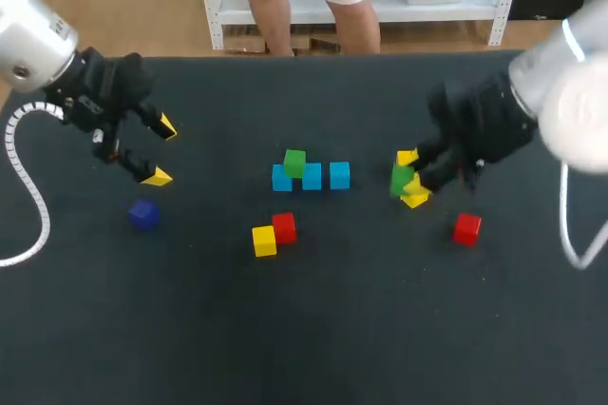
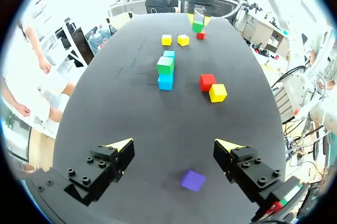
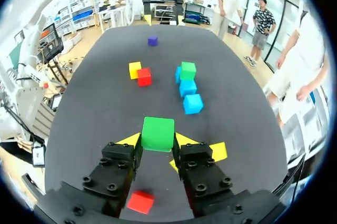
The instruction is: Place the blue cubes, place green cubes on the blue cubes, place the yellow cubes on the green cubes, then place the red cubes on the yellow cubes, and place purple cube on the red cubes.
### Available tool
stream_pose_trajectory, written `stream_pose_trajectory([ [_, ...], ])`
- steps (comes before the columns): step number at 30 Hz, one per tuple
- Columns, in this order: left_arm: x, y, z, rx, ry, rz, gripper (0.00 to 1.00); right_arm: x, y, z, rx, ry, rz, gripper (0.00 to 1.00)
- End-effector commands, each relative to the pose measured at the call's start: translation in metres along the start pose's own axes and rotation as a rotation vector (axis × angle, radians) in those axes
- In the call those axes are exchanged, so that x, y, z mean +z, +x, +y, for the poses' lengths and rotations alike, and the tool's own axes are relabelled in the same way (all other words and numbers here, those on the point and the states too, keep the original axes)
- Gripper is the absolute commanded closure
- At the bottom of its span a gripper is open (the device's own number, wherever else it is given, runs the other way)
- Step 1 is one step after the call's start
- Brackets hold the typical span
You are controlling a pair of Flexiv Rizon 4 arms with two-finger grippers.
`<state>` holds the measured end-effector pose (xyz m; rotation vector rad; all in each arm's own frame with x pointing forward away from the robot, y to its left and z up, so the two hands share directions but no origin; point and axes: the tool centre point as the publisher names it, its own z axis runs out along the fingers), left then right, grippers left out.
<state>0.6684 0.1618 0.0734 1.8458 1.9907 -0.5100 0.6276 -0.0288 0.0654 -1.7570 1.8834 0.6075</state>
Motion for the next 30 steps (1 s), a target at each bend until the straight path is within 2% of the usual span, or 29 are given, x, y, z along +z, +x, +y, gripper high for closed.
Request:
stream_pose_trajectory([
  [1, 0.0, 0.002, -0.001, 0.003, -0.003, -0.005, 0.0, 0.007, -0.01, -0.019, -0.009, -0.098, 0.006, 1.0],
  [6, 0.0, 0.002, -0.001, 0.003, -0.003, -0.005, 0.0, 0.016, -0.02, -0.027, 0.006, -0.091, -0.01, 1.0],
  [14, 0.0, 0.002, -0.001, 0.003, -0.003, -0.005, 0.0, 0.036, -0.043, -0.032, -0.035, -0.092, -0.011, 1.0],
  [30, 0.0, 0.002, -0.001, 0.003, -0.003, -0.005, 0.0, 0.069, -0.062, -0.048, -0.092, -0.091, 0.025, 1.0],
])
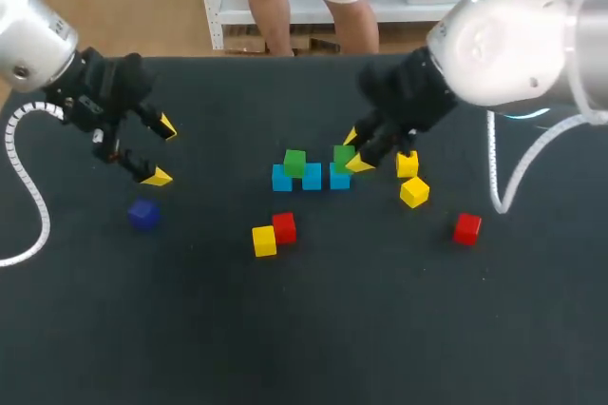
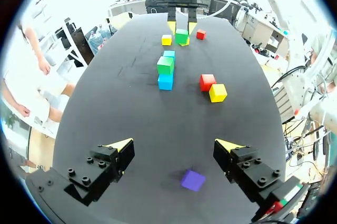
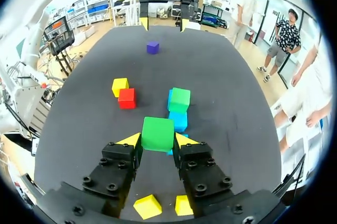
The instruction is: Place the blue cubes, place green cubes on the blue cubes, place the yellow cubes on the green cubes, then place the red cubes on the yellow cubes, and place purple cube on the red cubes.
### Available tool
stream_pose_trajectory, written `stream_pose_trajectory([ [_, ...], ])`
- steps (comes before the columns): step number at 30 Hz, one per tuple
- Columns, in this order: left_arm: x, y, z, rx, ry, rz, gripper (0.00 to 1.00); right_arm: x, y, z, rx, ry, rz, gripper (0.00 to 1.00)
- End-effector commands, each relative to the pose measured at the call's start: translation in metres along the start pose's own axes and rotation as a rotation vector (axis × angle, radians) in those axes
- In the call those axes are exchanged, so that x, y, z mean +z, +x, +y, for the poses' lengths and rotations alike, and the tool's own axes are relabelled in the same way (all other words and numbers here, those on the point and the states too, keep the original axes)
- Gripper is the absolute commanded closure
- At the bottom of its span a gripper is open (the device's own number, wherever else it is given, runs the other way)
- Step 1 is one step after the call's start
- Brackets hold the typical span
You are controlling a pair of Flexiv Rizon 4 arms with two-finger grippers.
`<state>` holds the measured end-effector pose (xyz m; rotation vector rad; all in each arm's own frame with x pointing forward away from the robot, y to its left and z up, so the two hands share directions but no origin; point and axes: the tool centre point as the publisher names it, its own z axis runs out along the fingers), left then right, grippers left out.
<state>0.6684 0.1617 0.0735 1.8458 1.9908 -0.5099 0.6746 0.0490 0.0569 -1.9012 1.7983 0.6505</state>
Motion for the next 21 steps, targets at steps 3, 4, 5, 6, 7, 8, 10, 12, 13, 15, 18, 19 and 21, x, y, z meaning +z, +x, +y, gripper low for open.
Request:
stream_pose_trajectory([
  [3, 0.0, 0.002, -0.001, 0.003, -0.003, -0.005, 0.0, 0.018, -0.008, -0.01, 0.004, -0.004, 0.007, 1.0],
  [4, 0.0, 0.002, -0.001, 0.003, -0.003, -0.005, 0.0, 0.02, -0.009, -0.01, 0.003, -0.004, 0.007, 1.0],
  [5, 0.0, 0.002, -0.001, 0.003, -0.003, -0.005, 0.0, 0.022, -0.01, -0.011, 0.0, -0.005, 0.008, 1.0],
  [6, 0.0, 0.002, -0.001, 0.003, -0.003, -0.005, 0.0, 0.023, -0.01, -0.011, -0.003, -0.005, 0.01, 1.0],
  [7, 0.0, 0.002, -0.001, 0.003, -0.003, -0.005, 0.0, 0.024, -0.01, -0.012, -0.003, -0.005, 0.01, 1.0],
  [8, 0.0, 0.002, -0.001, 0.003, -0.003, -0.005, 0.0, 0.025, -0.01, -0.013, -0.003, -0.004, 0.011, 1.0],
  [10, 0.0, 0.002, -0.001, 0.003, -0.003, -0.005, 0.0, 0.027, -0.009, -0.015, -0.012, -0.002, 0.026, 1.0],
  [12, 0.0, 0.002, -0.001, 0.003, -0.003, -0.005, 0.0, 0.028, -0.007, -0.016, -0.013, -0.003, 0.027, 1.0],
  [13, 0.0, 0.002, -0.001, 0.003, -0.003, -0.005, 0.0, 0.028, -0.006, -0.017, -0.015, -0.003, 0.033, 1.0],
  [15, 0.0, 0.002, -0.001, 0.003, -0.003, -0.005, 0.0, 0.027, -0.004, -0.018, -0.016, -0.001, 0.04, 1.0],
  [18, 0.0, 0.002, -0.001, 0.003, -0.003, -0.005, 0.0, 0.027, -0.001, -0.02, -0.01, 0.0, 0.046, 1.0],
  [19, 0.0, 0.002, -0.001, 0.003, -0.003, -0.005, 0.0, 0.027, 0.0, -0.02, -0.009, 0.001, 0.047, 1.0],
  [21, 0.0, 0.002, -0.001, 0.003, -0.003, -0.005, 0.0, 0.027, 0.0, -0.02, -0.009, 0.001, 0.049, 1.0],
])
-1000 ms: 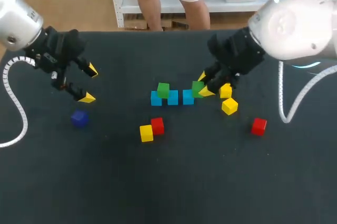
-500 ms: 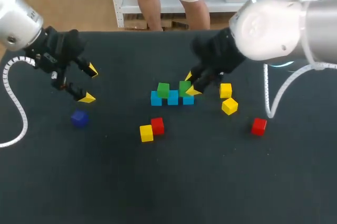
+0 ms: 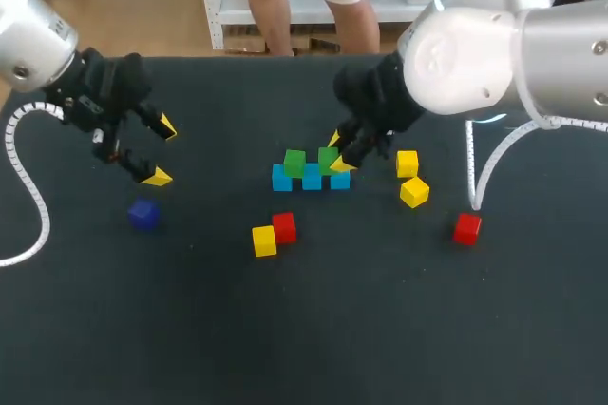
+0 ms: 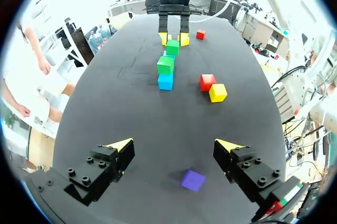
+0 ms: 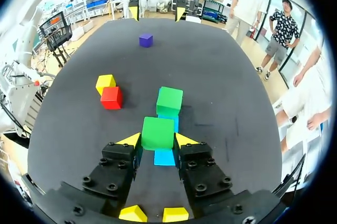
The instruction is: Place the blue cubes, place green cubes on the blue cubes, place the yellow cubes on the green cubes, then place the red cubes on the yellow cubes, and place purple cube on the red cubes.
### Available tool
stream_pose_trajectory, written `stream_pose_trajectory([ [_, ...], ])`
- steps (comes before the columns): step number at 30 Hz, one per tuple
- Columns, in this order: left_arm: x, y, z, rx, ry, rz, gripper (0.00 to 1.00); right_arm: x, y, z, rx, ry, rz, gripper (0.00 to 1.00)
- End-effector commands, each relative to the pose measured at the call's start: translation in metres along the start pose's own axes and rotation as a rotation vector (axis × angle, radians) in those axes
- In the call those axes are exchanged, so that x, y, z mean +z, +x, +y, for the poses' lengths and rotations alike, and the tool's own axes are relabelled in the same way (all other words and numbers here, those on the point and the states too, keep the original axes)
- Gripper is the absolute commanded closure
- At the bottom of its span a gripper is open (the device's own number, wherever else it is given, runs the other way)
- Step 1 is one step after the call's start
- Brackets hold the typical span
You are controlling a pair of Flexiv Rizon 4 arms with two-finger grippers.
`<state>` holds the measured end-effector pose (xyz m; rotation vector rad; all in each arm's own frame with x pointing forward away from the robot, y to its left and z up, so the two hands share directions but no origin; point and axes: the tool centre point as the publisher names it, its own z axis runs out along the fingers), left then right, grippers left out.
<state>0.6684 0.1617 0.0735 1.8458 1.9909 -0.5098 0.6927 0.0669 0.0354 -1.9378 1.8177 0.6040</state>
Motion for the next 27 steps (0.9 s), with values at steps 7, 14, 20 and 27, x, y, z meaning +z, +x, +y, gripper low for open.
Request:
stream_pose_trajectory([
  [7, 0.0002, 0.0016, -0.0009, 0.003, -0.003, -0.005, 0.0, 0.0026, -0.0005, -0.0016, -0.001, -0.004, 0.001, 1.0],
  [14, 0.0002, 0.0016, -0.0009, 0.003, -0.003, -0.005, 0.0, 0.0065, 0.002, -0.0016, 0.004, -0.008, 0.005, 1.0],
  [20, 0.0002, 0.0016, -0.0009, 0.003, -0.003, -0.005, 0.0, 0.0074, 0.0026, -0.0037, 0.006, -0.006, 0.006, 1.0],
  [27, 0.0002, 0.0016, -0.0009, 0.003, -0.003, -0.005, 0.0, 0.0079, 0.0037, -0.0074, 0.007, -0.004, 0.008, 1.0],
])
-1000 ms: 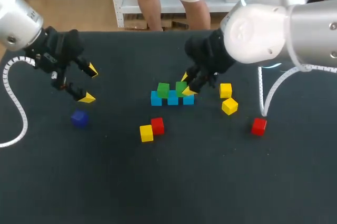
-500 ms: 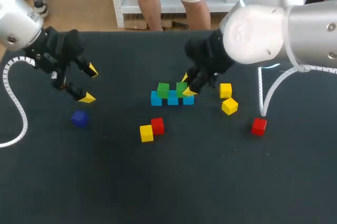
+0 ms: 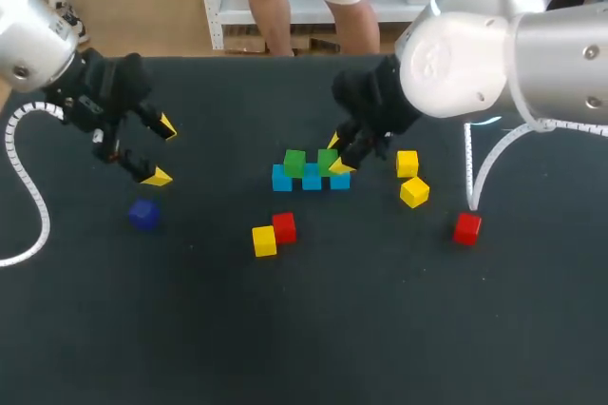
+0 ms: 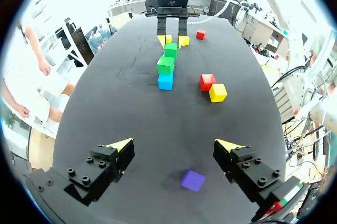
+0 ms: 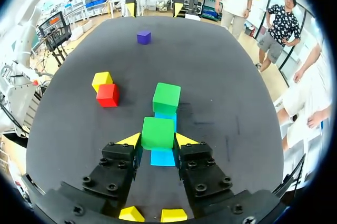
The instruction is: Place the blue cubes, place green cubes on the blue cubes, place the yellow cubes on the green cubes, then place the red cubes on the yellow cubes, and place purple cube on the red cubes.
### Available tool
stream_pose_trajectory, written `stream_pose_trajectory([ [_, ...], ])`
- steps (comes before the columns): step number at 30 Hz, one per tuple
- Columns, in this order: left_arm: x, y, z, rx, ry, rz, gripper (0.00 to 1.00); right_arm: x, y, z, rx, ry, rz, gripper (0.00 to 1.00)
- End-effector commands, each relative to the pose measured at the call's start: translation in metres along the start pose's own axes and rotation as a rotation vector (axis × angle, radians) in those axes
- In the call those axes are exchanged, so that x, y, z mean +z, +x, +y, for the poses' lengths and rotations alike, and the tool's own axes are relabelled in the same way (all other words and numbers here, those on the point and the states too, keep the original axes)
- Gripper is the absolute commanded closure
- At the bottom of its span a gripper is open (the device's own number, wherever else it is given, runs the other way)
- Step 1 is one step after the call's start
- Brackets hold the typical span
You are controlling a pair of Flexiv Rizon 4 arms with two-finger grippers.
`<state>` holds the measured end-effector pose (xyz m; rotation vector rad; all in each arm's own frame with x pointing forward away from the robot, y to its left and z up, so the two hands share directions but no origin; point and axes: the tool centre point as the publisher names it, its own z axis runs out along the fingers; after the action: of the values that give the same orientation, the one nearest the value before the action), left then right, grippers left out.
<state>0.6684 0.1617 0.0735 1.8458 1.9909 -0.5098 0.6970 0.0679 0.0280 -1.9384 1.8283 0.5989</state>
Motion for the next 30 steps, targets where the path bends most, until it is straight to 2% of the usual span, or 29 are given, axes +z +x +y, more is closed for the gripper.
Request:
stream_pose_trajectory([
  [1, 0.0002, 0.0016, -0.0009, 0.003, -0.003, -0.005, 0.0, 0.0013, 0.0001, -0.0033, 0.001, -0.003, 0.0, 1.0],
  [30, 0.0002, 0.0016, -0.0009, 0.003, -0.003, -0.005, 0.0, 0.0048, -0.0013, -0.0066, 0.011, -0.01, -0.013, 1.0],
])
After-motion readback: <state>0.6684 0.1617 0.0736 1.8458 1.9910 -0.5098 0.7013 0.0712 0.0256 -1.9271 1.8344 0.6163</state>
